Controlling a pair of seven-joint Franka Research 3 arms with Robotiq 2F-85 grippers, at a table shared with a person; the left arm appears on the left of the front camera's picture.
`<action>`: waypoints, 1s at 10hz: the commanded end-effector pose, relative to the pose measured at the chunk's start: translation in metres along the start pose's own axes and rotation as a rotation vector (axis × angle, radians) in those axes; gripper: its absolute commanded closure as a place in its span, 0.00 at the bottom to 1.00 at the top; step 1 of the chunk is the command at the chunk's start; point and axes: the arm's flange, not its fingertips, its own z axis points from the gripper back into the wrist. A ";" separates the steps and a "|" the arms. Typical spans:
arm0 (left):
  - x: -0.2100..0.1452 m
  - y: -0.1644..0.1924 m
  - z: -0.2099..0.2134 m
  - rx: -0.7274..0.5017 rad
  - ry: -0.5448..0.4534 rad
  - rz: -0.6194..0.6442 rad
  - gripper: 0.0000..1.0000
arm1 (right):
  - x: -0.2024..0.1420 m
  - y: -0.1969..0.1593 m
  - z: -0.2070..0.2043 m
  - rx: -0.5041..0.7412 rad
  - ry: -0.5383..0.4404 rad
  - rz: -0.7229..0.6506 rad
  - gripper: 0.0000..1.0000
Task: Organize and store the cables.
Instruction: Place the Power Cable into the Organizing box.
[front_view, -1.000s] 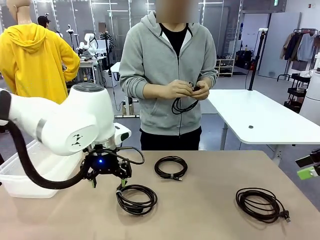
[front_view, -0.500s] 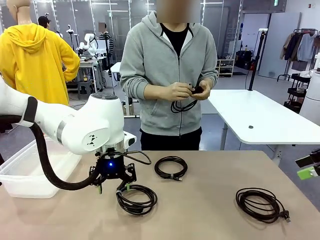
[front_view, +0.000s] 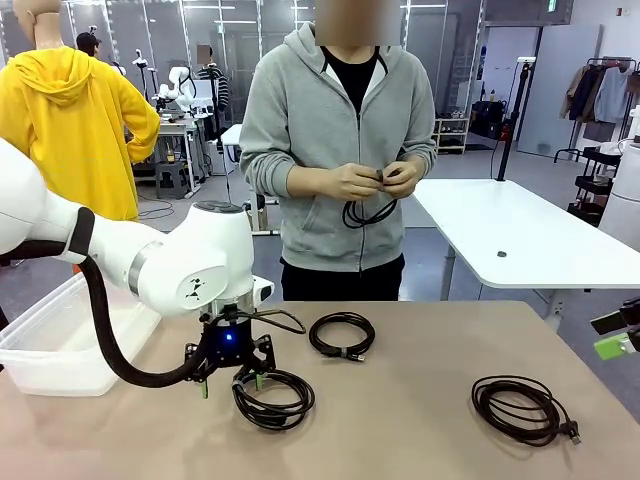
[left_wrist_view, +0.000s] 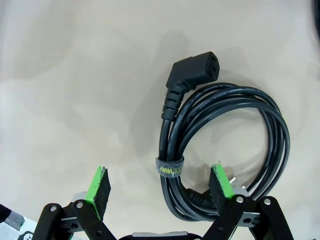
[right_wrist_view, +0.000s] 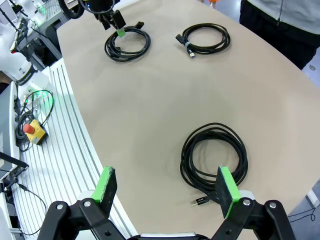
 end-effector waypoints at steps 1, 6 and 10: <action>0.005 -0.007 -0.005 0.011 -0.030 0.036 0.23 | 0.002 -0.001 0.001 0.005 -0.008 0.000 0.00; 0.007 -0.003 -0.018 -0.019 -0.030 0.022 1.00 | 0.002 -0.001 0.001 0.005 -0.008 0.000 0.00; 0.005 -0.004 -0.019 -0.050 -0.048 -0.013 1.00 | 0.002 -0.001 0.001 0.005 -0.008 0.000 0.00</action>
